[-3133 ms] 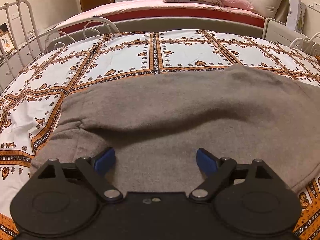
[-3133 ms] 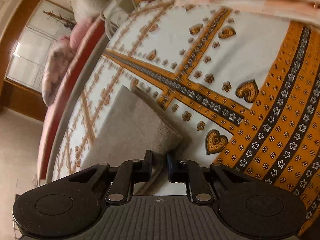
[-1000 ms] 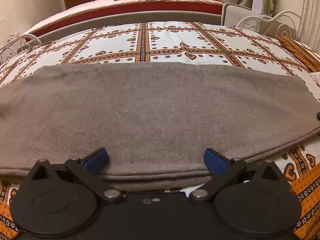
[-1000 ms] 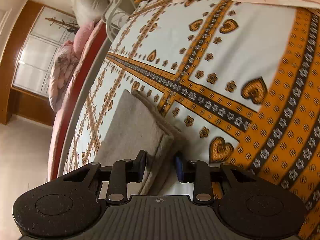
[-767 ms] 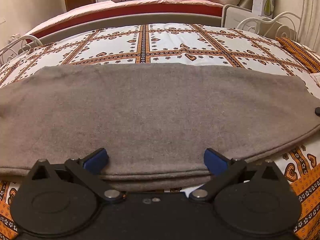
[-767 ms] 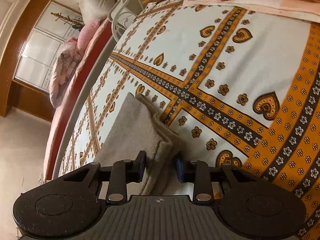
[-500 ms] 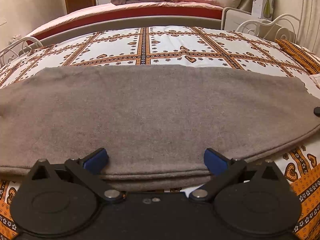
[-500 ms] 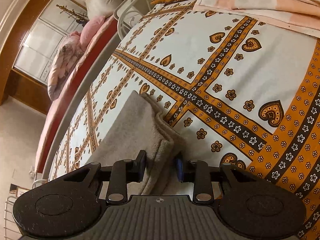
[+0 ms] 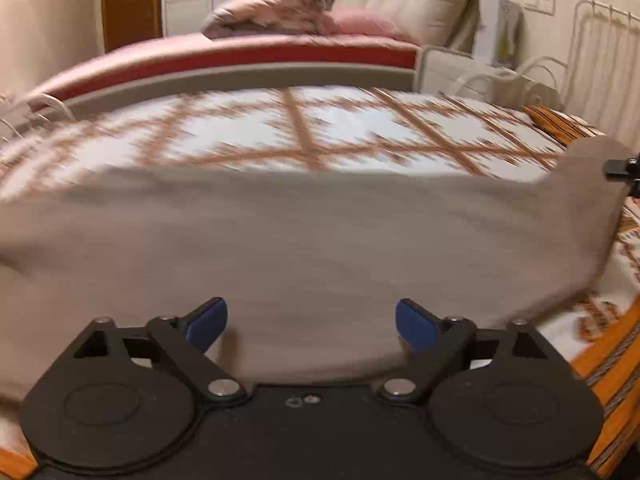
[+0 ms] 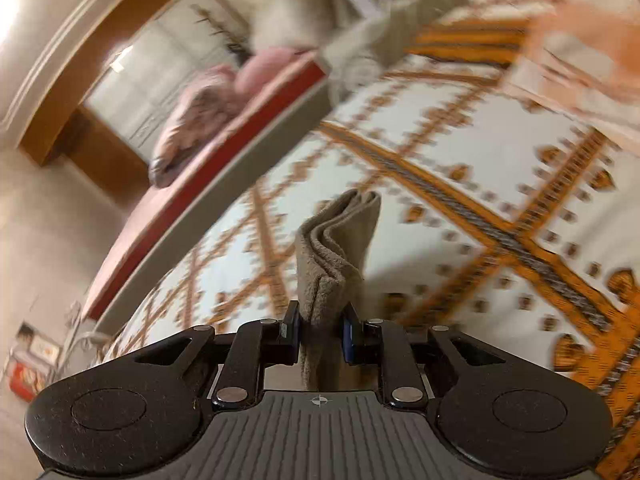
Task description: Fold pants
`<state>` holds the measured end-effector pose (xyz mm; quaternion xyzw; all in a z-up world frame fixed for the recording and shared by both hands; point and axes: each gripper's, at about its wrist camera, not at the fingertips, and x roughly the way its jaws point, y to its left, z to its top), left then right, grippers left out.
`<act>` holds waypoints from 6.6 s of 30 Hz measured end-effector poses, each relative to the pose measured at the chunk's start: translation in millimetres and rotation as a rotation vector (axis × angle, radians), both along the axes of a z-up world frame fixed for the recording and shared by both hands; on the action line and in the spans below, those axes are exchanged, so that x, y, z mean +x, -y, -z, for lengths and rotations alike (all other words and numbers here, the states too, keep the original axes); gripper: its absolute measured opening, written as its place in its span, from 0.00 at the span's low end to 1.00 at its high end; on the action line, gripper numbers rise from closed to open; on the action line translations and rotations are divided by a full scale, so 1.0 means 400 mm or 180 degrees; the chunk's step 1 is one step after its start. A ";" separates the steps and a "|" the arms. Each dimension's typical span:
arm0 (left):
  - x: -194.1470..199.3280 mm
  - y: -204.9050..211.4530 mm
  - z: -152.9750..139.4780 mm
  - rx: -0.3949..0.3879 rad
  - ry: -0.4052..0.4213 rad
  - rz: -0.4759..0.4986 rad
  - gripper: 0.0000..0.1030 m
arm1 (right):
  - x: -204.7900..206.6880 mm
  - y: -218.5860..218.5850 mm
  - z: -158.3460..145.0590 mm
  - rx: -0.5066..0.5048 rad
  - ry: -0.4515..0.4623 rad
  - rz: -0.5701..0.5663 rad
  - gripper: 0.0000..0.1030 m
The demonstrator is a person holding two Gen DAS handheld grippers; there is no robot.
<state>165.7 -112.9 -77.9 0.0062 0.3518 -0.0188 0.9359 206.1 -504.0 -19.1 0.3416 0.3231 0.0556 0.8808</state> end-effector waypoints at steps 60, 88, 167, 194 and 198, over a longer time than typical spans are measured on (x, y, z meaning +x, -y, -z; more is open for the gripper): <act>-0.137 -0.887 -0.041 -0.0127 -0.0318 -0.1551 0.94 | 0.194 -0.689 0.085 -0.1377 -0.0128 -0.1615 0.31; -0.261 -1.053 0.000 -0.2313 -0.0053 -0.1935 0.83 | 0.048 -0.521 0.022 -0.0953 -0.0127 -0.1576 0.32; 0.181 -0.176 -0.165 -0.0567 0.0296 0.0669 0.25 | 0.004 -0.312 0.035 -0.0732 -0.0240 -0.1143 0.42; 0.142 -0.195 -0.127 -0.0695 -0.0069 0.0776 0.86 | 0.000 -0.307 0.008 -0.0028 -0.0092 -0.1241 0.42; 0.119 -0.321 -0.142 -0.0706 -0.0057 0.0426 0.86 | 0.006 -0.360 0.014 0.0327 -0.0134 -0.1502 0.42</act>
